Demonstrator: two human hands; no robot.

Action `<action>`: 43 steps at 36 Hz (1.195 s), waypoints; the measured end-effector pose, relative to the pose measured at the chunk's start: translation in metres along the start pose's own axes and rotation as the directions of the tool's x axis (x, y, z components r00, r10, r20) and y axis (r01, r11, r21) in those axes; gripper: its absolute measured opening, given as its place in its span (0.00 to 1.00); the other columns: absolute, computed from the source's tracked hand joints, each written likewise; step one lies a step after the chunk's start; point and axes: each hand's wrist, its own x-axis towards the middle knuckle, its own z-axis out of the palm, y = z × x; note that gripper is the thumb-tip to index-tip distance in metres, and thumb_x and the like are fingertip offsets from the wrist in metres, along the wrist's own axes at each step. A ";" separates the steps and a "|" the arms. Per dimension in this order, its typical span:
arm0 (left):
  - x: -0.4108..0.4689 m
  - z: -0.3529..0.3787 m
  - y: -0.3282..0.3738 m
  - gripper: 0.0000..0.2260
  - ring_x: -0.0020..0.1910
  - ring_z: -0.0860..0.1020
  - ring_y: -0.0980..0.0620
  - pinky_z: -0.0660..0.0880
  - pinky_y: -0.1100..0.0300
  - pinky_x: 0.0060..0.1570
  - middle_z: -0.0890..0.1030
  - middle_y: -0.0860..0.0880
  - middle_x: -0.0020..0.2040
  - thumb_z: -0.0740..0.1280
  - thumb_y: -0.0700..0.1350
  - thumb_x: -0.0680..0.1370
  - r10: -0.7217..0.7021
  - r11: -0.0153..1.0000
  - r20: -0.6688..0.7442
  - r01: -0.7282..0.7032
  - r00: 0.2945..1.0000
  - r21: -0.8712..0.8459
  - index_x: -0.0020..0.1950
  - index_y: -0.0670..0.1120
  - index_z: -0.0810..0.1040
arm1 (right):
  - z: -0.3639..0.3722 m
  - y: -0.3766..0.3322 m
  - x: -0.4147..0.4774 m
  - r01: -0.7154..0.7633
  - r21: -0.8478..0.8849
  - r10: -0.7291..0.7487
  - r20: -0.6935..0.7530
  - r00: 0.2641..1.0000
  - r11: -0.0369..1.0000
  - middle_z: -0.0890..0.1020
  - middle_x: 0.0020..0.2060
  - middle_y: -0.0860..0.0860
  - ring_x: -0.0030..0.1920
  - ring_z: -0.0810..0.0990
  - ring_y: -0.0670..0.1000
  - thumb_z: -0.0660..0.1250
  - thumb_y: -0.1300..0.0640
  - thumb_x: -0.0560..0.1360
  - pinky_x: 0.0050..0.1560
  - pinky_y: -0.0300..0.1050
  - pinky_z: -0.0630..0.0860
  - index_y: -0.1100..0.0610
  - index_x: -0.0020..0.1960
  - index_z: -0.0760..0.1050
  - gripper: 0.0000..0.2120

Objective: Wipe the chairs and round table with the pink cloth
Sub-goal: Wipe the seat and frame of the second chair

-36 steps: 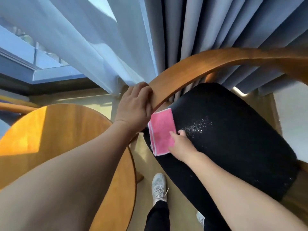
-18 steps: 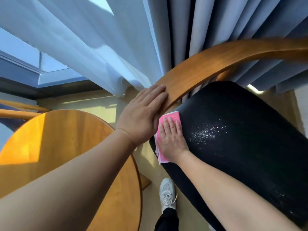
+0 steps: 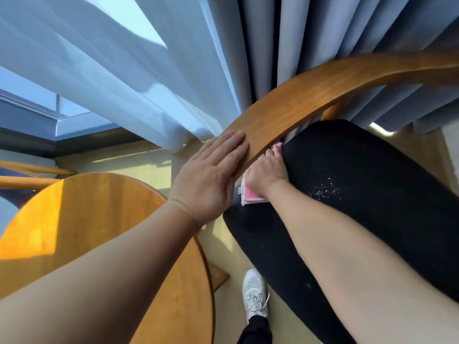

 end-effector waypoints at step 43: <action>-0.001 0.001 0.001 0.23 0.72 0.62 0.46 0.58 0.50 0.72 0.67 0.44 0.72 0.59 0.42 0.76 0.025 0.999 0.022 -0.026 0.999 0.040 0.72 0.42 0.67 | 0.044 0.064 -0.072 0.069 0.032 -0.067 -0.065 0.996 0.997 0.39 0.76 0.52 0.78 0.40 0.57 0.42 0.43 0.81 0.75 0.54 0.32 0.55 0.76 0.38 0.30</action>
